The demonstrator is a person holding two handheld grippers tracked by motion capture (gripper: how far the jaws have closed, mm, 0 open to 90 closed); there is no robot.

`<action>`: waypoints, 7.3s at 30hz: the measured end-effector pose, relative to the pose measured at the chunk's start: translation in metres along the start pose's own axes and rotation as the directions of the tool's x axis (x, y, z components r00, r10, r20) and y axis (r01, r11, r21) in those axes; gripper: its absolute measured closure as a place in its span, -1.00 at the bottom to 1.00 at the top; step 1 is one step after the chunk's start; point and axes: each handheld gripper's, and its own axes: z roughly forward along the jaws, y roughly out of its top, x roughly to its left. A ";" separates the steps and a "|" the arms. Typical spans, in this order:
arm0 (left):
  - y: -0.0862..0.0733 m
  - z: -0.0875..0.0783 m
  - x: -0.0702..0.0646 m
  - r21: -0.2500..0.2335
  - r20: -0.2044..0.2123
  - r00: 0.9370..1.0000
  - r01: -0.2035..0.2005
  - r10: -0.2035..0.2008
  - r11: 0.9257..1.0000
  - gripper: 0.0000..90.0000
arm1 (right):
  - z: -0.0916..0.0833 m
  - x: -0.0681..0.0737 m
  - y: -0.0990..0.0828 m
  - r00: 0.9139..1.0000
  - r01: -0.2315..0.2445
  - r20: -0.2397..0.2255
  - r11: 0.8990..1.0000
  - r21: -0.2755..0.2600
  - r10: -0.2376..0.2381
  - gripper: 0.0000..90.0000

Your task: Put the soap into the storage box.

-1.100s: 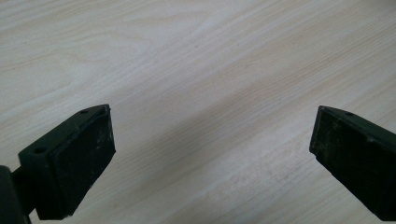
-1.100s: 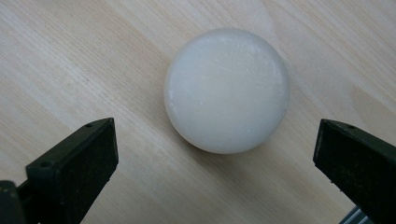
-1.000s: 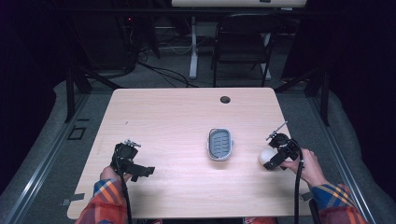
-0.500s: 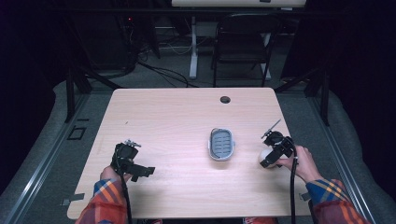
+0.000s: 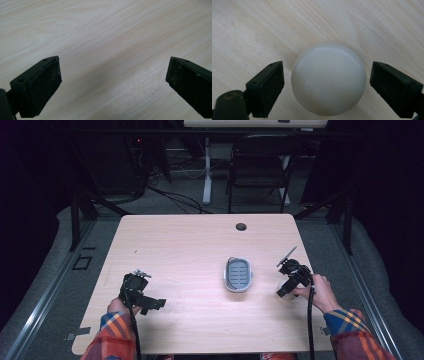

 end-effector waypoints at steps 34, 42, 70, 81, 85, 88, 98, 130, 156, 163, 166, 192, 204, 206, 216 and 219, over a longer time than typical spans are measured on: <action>0.000 0.001 -0.001 0.007 -0.001 1.000 -0.003 0.003 1.000 -1.00 | 0.006 -0.001 0.005 0.999 0.029 0.030 0.994 0.109 -0.033 -0.47; 0.001 0.001 -0.001 0.009 -0.001 1.000 -0.007 0.007 1.000 -1.00 | 0.002 0.001 0.004 0.999 0.027 0.036 0.995 0.094 -0.031 -0.46; 0.000 0.001 -0.001 0.011 -0.005 1.000 -0.002 0.002 1.000 -1.00 | -0.003 0.011 0.011 0.998 0.047 0.043 0.999 0.027 -0.048 -0.46; 0.001 0.001 -0.001 0.017 -0.005 1.000 -0.010 0.010 1.000 -1.00 | -0.009 0.013 0.015 0.997 0.064 0.045 0.997 0.042 -0.066 -0.46; 0.001 0.002 -0.001 0.016 -0.005 1.000 -0.008 0.008 1.000 -1.00 | -0.012 0.013 0.018 0.996 0.080 0.036 0.996 0.044 -0.082 -0.46; 0.001 0.002 -0.001 0.017 -0.005 1.000 -0.008 0.008 1.000 -1.00 | -0.013 0.015 0.021 0.997 0.075 0.031 0.997 0.025 -0.075 -0.46; 0.001 0.002 -0.001 0.018 -0.004 1.000 -0.010 0.010 1.000 -1.00 | -0.017 0.022 0.032 0.995 0.094 0.022 0.995 0.023 -0.095 -0.46; 0.002 0.003 -0.001 0.020 -0.003 1.000 -0.013 0.013 1.000 -1.00 | -0.027 0.035 0.054 0.988 0.151 0.025 0.989 0.001 -0.151 -0.46; 0.003 0.004 -0.002 0.022 -0.005 1.000 -0.015 0.015 1.000 -1.00 | -0.047 0.045 0.081 0.978 0.205 0.034 0.979 0.003 -0.205 -0.46; 0.003 0.004 -0.002 0.023 -0.003 1.000 -0.016 0.016 1.000 -1.00 | -0.051 0.049 0.089 0.975 0.220 0.039 0.975 0.010 -0.220 -0.46; 0.003 0.004 -0.002 0.023 -0.003 1.000 -0.016 0.016 1.000 -1.00 | -0.053 0.052 0.094 0.972 0.232 0.038 0.973 0.006 -0.232 -0.46; 0.003 0.005 -0.002 0.031 -0.001 1.000 -0.022 0.022 0.999 -1.00 | -0.051 0.072 0.128 0.959 0.281 0.018 0.960 0.001 -0.281 -0.46; 0.003 0.005 -0.002 0.032 0.000 1.000 -0.022 0.022 0.999 -1.00 | -0.039 0.086 0.145 0.952 0.305 -0.010 0.952 -0.011 -0.305 -0.46; 0.003 0.005 -0.002 0.032 0.000 1.000 -0.022 0.022 0.999 -0.99 | -0.038 0.086 0.146 0.950 0.311 -0.010 0.950 -0.001 -0.311 -0.46; 0.004 0.005 -0.002 0.033 -0.001 1.000 -0.023 0.023 0.999 -1.00 | -0.027 0.094 0.153 0.945 0.326 -0.024 0.945 0.005 -0.326 -0.46; 0.004 0.005 -0.003 0.036 0.000 1.000 -0.022 0.022 0.999 -0.99 | -0.024 0.096 0.154 0.945 0.326 -0.026 0.945 0.006 -0.326 -0.46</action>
